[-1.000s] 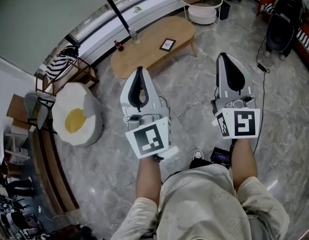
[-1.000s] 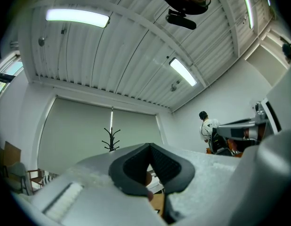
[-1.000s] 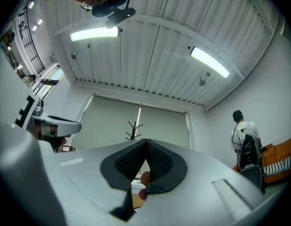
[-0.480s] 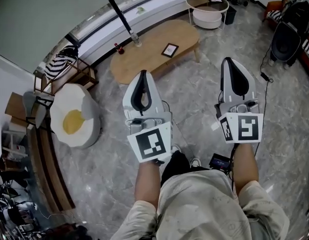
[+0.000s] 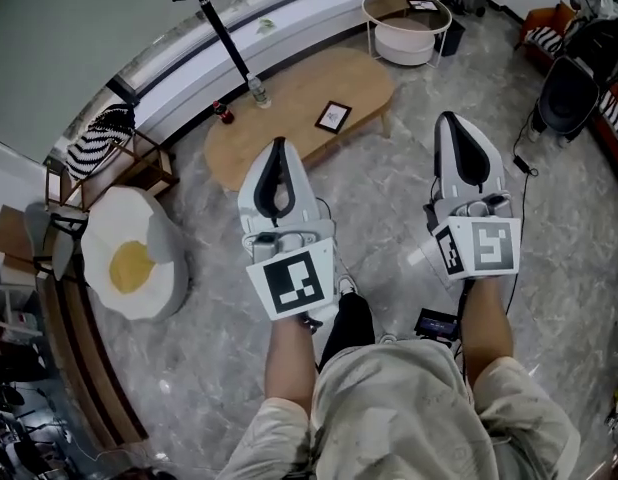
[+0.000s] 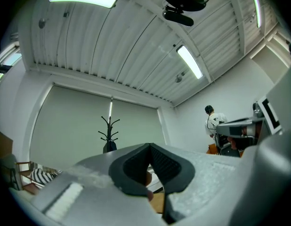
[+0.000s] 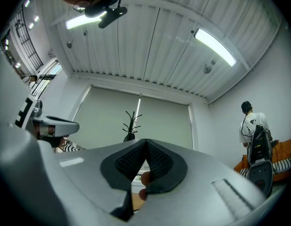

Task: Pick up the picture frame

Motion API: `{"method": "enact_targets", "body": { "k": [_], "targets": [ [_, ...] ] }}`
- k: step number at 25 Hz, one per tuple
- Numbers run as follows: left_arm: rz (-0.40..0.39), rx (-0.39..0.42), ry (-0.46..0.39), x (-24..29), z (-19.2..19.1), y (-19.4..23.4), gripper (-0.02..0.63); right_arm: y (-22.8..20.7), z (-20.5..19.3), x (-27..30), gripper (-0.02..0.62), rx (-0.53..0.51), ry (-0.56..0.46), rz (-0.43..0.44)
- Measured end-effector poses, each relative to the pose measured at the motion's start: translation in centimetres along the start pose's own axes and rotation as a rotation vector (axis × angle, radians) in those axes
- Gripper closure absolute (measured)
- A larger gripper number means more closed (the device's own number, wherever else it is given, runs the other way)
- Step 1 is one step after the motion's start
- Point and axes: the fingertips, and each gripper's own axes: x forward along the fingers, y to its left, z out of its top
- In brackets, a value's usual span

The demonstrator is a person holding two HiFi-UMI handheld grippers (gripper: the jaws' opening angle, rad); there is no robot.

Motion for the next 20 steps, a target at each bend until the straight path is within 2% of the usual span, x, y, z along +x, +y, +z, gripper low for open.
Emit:
{"method": "enact_targets", "body": {
  "k": [6,15,20],
  "targets": [
    [-0.018,-0.016,0.018,4.8,-2.6,3.3,0.601,2.0,-1.9,6.0,0.594,-0.014,0.011,-0.009],
    [-0.046,-0.018,0.005,11.5,-4.0,8.5,0.601,4.6,-2.6,14.4,0.594,-0.048,0.001,-0.013],
    [-0.059,-0.024,-0.004,14.2,-4.6,9.5,0.601,5.2,-3.1,17.2,0.594,-0.065,-0.005,-0.018]
  ]
}}
